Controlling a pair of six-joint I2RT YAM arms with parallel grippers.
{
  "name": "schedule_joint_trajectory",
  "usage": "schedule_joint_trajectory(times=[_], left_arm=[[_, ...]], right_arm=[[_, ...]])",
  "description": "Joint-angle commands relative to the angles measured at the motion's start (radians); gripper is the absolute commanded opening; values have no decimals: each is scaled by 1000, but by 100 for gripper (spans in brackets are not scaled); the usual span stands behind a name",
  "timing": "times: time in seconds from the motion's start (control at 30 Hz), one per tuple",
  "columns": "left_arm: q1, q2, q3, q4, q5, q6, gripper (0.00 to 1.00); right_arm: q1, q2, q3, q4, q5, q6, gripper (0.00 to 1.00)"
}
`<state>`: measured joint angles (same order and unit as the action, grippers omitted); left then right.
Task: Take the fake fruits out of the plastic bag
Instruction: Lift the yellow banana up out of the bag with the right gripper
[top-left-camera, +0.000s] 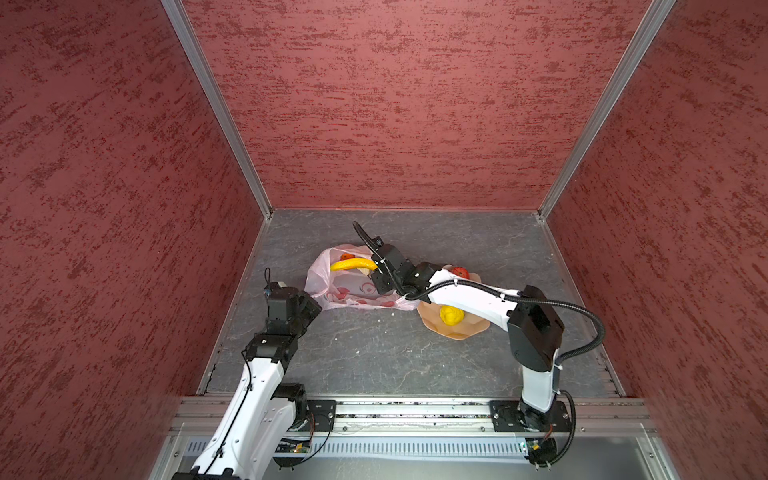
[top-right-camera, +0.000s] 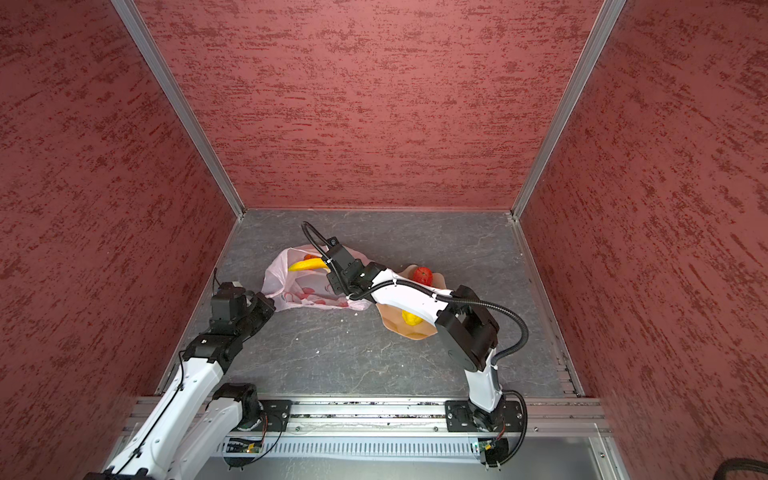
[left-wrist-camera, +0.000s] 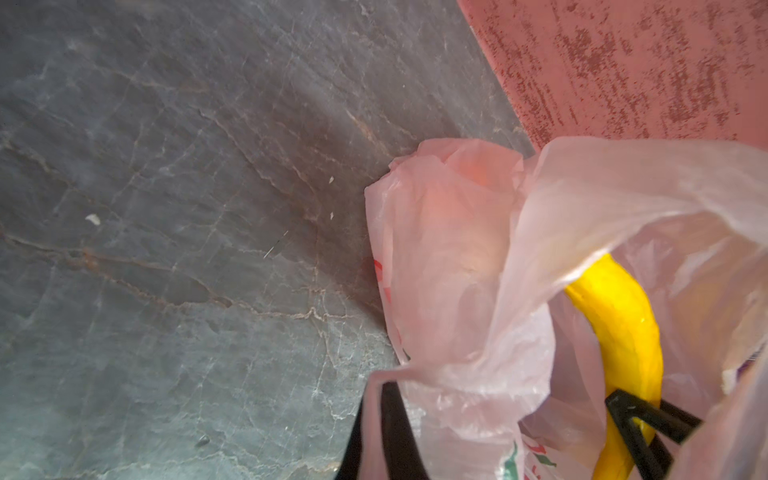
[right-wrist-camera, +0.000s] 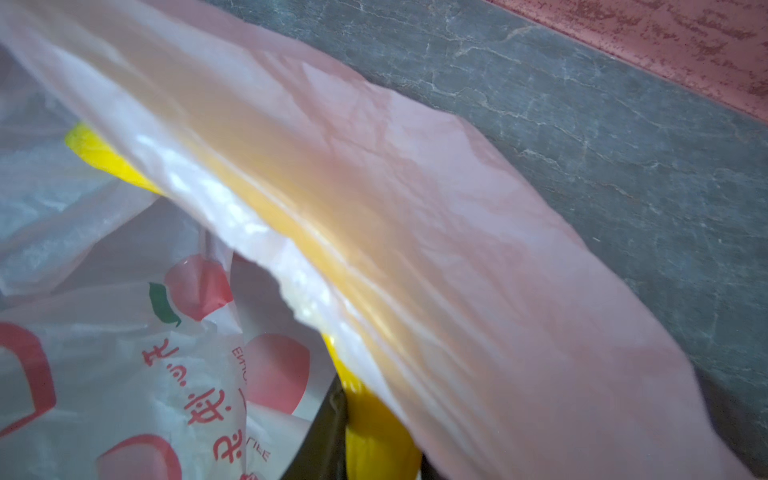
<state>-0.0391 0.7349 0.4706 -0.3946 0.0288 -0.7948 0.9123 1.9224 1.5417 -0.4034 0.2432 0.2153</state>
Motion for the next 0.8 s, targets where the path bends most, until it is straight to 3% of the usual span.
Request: schedule_joint_trajectory(times=[0.0,0.77], left_arm=[[20,22,39,42,5,46,0],[149,65,139,-19,80,109,0]], right_arm=[[7,-70,-20,52,-26,-33,20],[7,-198,-122,141,-80,-127,20]])
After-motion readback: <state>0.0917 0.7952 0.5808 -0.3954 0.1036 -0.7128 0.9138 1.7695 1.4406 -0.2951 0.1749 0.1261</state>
